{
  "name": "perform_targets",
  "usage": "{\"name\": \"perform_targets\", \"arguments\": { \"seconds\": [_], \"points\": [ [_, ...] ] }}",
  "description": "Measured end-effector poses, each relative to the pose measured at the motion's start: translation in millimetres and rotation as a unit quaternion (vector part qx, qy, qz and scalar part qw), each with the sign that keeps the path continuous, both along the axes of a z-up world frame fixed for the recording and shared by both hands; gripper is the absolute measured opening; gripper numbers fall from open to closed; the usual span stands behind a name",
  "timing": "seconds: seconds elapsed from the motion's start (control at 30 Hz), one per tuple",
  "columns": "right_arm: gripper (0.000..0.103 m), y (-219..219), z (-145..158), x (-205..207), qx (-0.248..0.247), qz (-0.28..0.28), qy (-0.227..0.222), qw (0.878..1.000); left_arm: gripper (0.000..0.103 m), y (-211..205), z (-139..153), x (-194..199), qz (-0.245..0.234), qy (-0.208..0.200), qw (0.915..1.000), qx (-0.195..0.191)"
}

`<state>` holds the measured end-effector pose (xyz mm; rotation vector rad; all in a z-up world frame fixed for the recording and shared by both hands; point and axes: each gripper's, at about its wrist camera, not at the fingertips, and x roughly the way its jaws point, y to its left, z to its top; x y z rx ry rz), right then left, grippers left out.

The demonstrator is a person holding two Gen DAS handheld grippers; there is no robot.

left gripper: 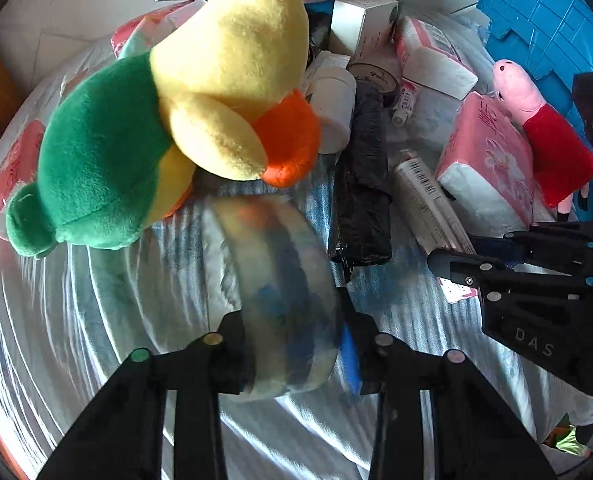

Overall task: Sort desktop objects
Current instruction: 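Grasp the clear tape roll with the left tool while the right tool reaches for the white barcode box, then grasp the long white barcode box with the right tool while the left tool lifts the tape roll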

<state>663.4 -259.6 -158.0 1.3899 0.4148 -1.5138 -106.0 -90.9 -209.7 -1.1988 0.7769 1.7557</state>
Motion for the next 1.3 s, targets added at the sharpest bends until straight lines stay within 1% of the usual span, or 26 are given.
{"name": "perform_targets", "arguments": {
  "seconds": [0.03,0.13,0.3,0.47,0.53,0.57,0.67,0.77,0.8,1.03,1.17,1.23,1.3],
  "points": [
    [0.018,2,0,1,-0.002,-0.001,-0.002,1.000,0.033,-1,2,2,0.001,0.004,1.0000,0.004],
    [0.018,11,8,4,-0.016,-0.003,0.002,1.000,0.032,-8,13,2,0.008,-0.007,0.9997,0.021],
    [0.018,37,37,4,-0.050,-0.013,0.018,0.999,0.028,-21,38,12,0.015,0.000,0.9986,0.051],
    [0.018,67,76,2,-0.081,-0.037,0.057,0.994,0.027,-28,73,30,0.012,0.034,0.9955,0.087],
    [0.018,68,92,2,-0.091,-0.049,0.072,0.992,0.027,-29,88,39,0.008,0.050,0.9934,0.103],
    [0.018,70,100,-8,-0.098,-0.054,0.078,0.991,0.027,-31,97,42,0.005,0.058,0.9921,0.111],
    [0.018,71,120,-20,-0.116,-0.073,0.107,0.985,0.027,-25,123,57,-0.005,0.079,0.9872,0.139],
    [0.018,86,146,-29,-0.132,-0.104,0.142,0.975,0.027,-15,150,73,-0.020,0.094,0.9813,0.167],
    [0.018,88,149,-33,-0.137,-0.111,0.150,0.973,0.027,-10,159,80,-0.026,0.098,0.9791,0.176],
    [0.018,164,217,-67,-0.166,-0.171,0.211,0.948,0.027,40,218,142,-0.084,0.119,0.9605,0.237],
    [0.018,214,250,-95,-0.177,-0.212,0.239,0.931,0.027,75,245,180,-0.118,0.111,0.9519,0.260],
    [0.018,239,263,-111,-0.175,-0.239,0.259,0.919,0.027,94,256,201,-0.132,0.109,0.9481,0.268],
    [0.018,265,272,-127,-0.171,-0.260,0.272,0.911,0.027,113,268,222,-0.146,0.106,0.9443,0.275]
  ]
}}
